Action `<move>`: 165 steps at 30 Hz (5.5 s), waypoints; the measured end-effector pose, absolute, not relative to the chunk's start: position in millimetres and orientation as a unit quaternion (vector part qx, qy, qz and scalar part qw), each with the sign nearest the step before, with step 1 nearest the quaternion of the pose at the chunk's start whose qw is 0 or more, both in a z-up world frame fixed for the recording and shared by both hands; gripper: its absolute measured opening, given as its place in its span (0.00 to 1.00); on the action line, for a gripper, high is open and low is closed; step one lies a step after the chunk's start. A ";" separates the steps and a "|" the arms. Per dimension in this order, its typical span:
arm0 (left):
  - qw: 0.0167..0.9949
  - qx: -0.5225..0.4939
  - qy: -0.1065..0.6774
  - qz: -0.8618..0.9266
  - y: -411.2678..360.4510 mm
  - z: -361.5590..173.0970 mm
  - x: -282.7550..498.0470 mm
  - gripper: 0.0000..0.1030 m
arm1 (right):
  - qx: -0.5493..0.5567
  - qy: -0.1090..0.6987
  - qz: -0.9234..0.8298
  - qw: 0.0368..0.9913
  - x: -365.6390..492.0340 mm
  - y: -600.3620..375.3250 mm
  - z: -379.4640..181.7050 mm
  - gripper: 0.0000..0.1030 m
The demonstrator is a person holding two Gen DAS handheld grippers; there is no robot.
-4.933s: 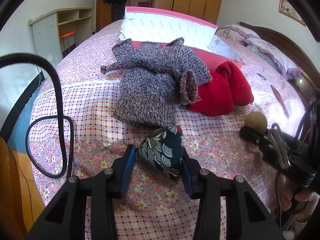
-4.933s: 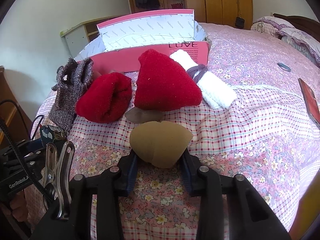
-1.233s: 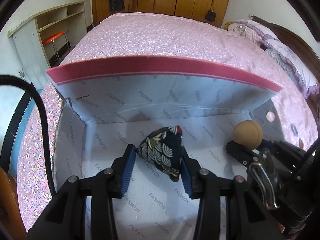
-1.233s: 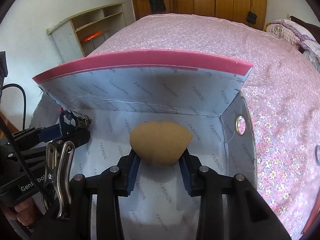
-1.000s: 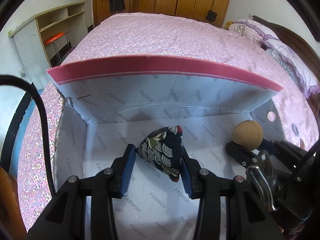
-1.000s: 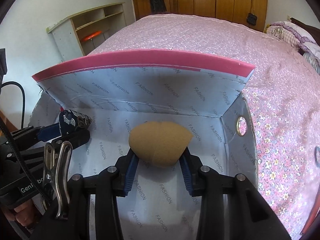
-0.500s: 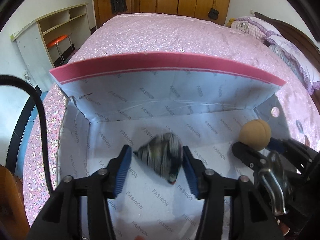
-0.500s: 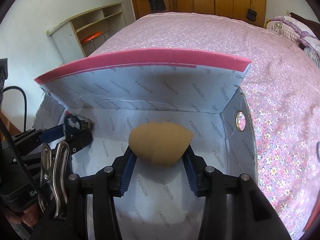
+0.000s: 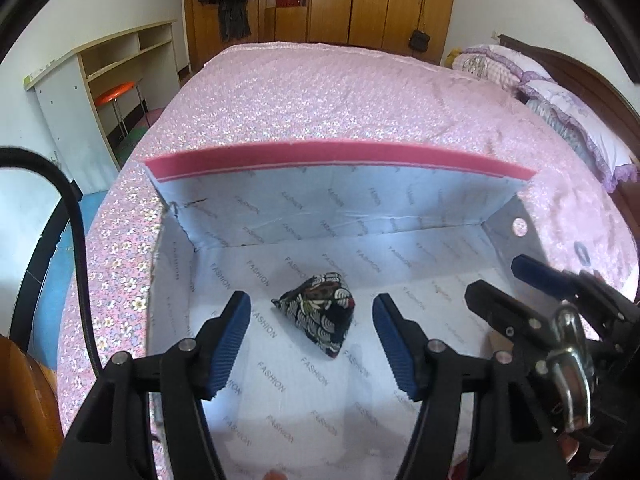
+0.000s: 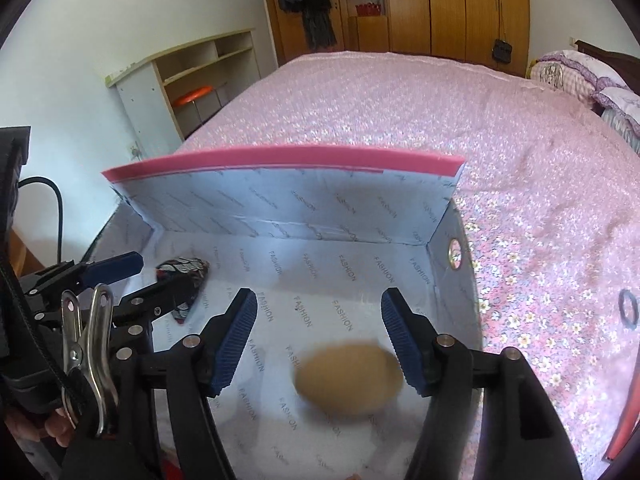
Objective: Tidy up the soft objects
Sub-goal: 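Open the left gripper to drop the pouch while the right gripper drops the sponge in the box, then reach the right gripper to the grey knit glove and close on it, then lift the grey knit glove off the bed with the right gripper, then close the left gripper on the speckled knit mitten while the right holds the glove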
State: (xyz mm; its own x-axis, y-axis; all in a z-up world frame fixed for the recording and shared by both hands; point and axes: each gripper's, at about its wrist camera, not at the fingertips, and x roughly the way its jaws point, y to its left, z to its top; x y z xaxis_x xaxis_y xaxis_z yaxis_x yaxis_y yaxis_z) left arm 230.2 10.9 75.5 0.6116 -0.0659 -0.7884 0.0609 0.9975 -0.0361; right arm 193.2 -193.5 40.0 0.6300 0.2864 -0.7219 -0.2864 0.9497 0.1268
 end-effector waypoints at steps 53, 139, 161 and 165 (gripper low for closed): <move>0.905 -0.014 0.424 -0.037 68.4 85.2 37.5 0.65 | 0.011 0.393 0.245 0.886 17.3 -185.9 48.4 0.64; 0.890 -0.003 0.453 -0.050 18.7 24.7 54.8 0.52 | -0.054 0.388 0.167 0.905 -34.2 -254.4 21.8 0.12; 0.899 -0.033 0.427 -0.096 34.9 35.5 19.0 0.30 | -0.034 0.399 0.205 0.893 -39.8 -222.0 -18.1 0.53; 0.901 -0.047 0.420 -0.100 42.0 36.4 11.0 0.30 | -0.049 0.409 0.187 0.892 -37.7 -214.6 -20.6 0.53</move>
